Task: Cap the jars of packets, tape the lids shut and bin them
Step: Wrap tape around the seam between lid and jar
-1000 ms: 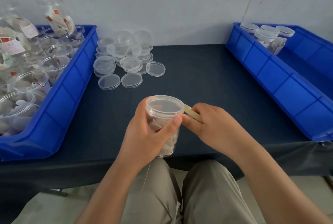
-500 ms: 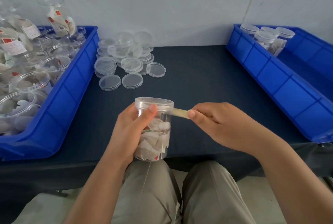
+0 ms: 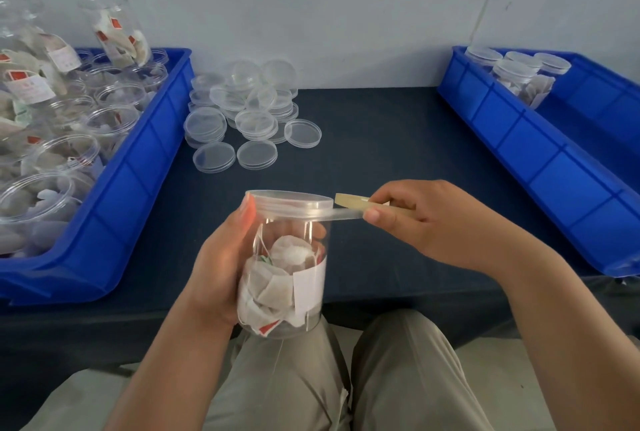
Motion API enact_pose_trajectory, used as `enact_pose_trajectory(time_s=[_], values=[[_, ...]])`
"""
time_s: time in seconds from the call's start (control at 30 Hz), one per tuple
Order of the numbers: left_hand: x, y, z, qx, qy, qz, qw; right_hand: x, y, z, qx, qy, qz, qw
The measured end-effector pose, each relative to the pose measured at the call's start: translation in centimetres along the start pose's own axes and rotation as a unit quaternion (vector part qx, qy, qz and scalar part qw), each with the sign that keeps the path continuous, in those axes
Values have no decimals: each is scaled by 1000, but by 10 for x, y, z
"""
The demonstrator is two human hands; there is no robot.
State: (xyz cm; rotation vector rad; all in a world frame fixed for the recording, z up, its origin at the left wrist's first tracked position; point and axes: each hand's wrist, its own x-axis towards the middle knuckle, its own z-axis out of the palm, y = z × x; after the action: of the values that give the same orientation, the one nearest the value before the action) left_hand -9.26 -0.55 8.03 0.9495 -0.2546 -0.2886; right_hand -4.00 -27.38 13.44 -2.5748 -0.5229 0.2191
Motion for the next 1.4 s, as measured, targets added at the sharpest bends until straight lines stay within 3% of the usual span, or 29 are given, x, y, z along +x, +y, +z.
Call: enact_pose_trajectory(time_s=[0.13, 0.2, 0.23, 0.27, 0.3, 0.33, 0.37, 0.4, 0.47, 0.53, 0.6, 0.7, 0.8, 0.9, 1.03, 1.13, 1.27, 1.4], values=[[-1, -4, 3, 78, 31, 50, 995, 3, -5, 6, 4, -12, 0, 1000], [2, -1, 1, 63, -9, 73, 995, 4, -8, 8, 12, -15, -8, 1000], [5, -7, -2, 94, 0, 52, 994, 4, -10, 9, 19, -17, -11, 1000], [6, -5, -2, -41, -100, -12, 994, 4, -12, 9, 26, -20, -13, 999], [5, -2, 4, -45, -98, -51, 993, 4, -13, 9, 32, -23, -13, 999], [6, -7, 1, -40, -122, -34, 991, 5, -14, 9, 37, -28, -13, 999], [8, -9, 3, 46, -25, 17, 998, 5, -15, 8, 42, -31, -14, 999], [13, -8, 0, 106, 20, 42, 993, 5, -15, 7, 48, -34, -13, 998], [16, -18, -4, 152, 21, -6, 988, 5, -14, 6, 55, -44, -9, 997], [18, -20, -14, 111, 24, -50, 992, 4, -11, 4, 52, -66, 2, 996], [18, -16, -16, 169, 36, -27, 985, 2, -9, 2, 45, -80, 12, 996], [21, -10, -13, 246, 114, 1, 963, 0, -9, 4, 41, -86, 9, 995], [20, -8, -8, 215, 135, -41, 966, -2, -13, 5, 33, -81, 6, 996], [19, -6, -2, 276, 189, -69, 940, -3, -17, 7, 23, -79, 14, 996], [21, -5, 7, 322, 209, 24, 923, -3, -19, 10, 19, -42, 54, 998], [19, -9, 16, 343, 190, 27, 919, -5, -24, 13, 9, -23, 70, 997], [20, -14, 22, 459, 206, 66, 862, -6, -33, 21, -14, -7, 74, 997], [22, -17, 22, 471, 228, 85, 848, -8, -36, 26, -16, 18, 85, 996]])
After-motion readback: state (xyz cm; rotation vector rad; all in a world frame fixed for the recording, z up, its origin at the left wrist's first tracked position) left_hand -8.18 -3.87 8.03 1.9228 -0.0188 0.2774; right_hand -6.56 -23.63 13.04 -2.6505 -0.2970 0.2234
